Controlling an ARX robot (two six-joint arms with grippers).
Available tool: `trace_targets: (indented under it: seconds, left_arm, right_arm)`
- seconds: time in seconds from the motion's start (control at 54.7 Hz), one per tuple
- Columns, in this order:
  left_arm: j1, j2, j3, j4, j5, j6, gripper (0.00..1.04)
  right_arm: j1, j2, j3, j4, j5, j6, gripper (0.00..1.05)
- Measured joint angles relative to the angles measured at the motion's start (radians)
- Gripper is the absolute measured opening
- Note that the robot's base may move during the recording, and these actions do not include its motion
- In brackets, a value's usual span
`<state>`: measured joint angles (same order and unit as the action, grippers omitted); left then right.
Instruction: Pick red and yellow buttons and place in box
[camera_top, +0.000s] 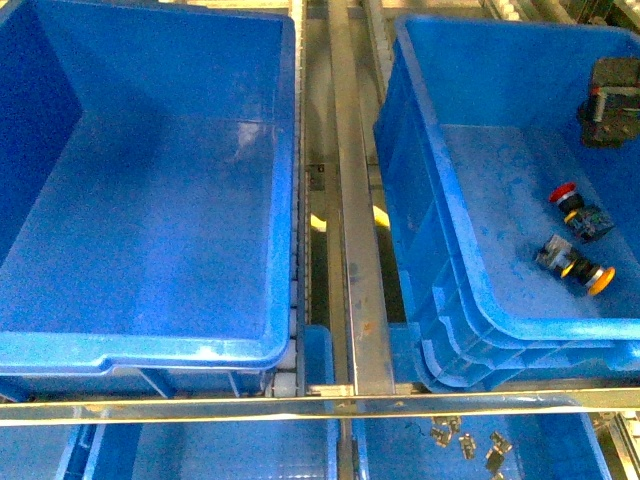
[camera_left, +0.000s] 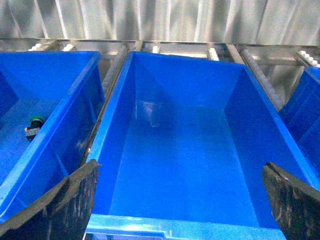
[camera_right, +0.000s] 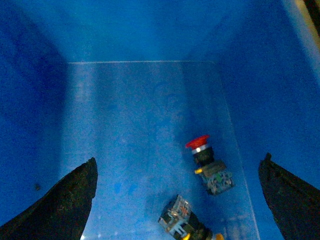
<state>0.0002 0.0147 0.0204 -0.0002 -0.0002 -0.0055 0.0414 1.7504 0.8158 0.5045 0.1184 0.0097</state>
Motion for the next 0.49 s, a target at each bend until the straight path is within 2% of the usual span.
trace_targets:
  seconds: [0.091, 0.165, 0.256, 0.366, 0.494]
  left_arm:
    - [0.0, 0.0, 0.0, 0.0, 0.0, 0.0, 0.97]
    - [0.0, 0.0, 0.0, 0.0, 0.0, 0.0, 0.97]
    - [0.0, 0.0, 0.0, 0.0, 0.0, 0.0, 0.97]
    - [0.0, 0.0, 0.0, 0.0, 0.0, 0.0, 0.97]
    - [0.0, 0.0, 0.0, 0.0, 0.0, 0.0, 0.97]
  right_arm:
    - [0.03, -0.173, -0.151, -0.021, 0.008, 0.039, 0.98]
    - [0.089, -0.426, -0.317, -0.114, 0.055, 0.121, 0.98]
    - [0.114, -0.626, -0.392, -0.233, 0.106, 0.225, 0.98]
    - [0.151, -0.861, -0.429, -0.425, 0.274, 0.412, 0.98]
    - [0.172, -0.941, -0.436, -0.484, 0.308, 0.526, 0.97]
